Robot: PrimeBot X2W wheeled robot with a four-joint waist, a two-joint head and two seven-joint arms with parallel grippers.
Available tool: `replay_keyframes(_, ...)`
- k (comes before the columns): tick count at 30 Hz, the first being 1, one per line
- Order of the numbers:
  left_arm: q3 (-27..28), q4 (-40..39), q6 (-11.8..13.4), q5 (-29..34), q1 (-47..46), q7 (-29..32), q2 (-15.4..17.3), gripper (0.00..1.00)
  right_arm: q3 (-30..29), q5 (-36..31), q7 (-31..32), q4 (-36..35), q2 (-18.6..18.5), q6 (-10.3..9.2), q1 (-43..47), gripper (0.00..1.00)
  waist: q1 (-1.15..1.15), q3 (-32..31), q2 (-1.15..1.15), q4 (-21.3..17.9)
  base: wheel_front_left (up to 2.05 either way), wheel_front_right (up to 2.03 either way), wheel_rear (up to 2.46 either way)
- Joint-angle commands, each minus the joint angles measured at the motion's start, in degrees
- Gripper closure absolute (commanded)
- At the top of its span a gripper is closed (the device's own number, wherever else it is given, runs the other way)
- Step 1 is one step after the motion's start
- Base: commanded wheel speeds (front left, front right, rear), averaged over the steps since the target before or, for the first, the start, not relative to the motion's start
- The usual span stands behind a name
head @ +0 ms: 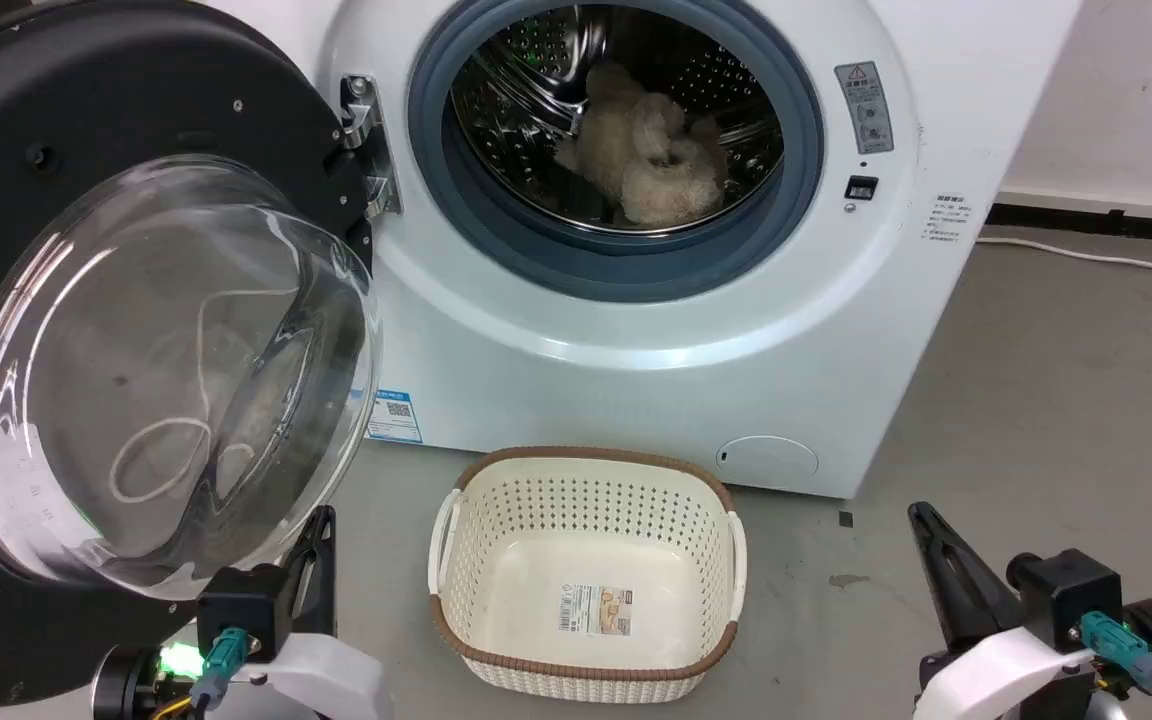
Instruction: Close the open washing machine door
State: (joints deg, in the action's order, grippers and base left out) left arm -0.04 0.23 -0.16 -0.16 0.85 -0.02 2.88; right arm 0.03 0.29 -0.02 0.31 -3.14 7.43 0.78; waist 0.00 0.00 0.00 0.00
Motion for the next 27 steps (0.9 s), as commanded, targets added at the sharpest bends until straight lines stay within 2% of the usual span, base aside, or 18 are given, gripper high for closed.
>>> replay_keyframes(1, 0.04, -0.23, 0.16, 0.16, -0.85, 0.02, -0.01, 1.0, -0.03, -0.29, 0.02, -0.31, 0.26, 0.06, -0.78, 1.0, 0.0, 0.0, 0.0, 0.0, 0.0, 0.0, 0.0)
replay_keyframes(27, 0.04, -0.23, 0.16, 0.16, -0.85, 0.02, -0.01, 1.0, -0.03, -0.29, 0.02, -0.31, 0.26, 0.06, -0.78, 1.0, 0.0, 0.0, 0.0, 0.0, 0.0, 0.0, 0.0)
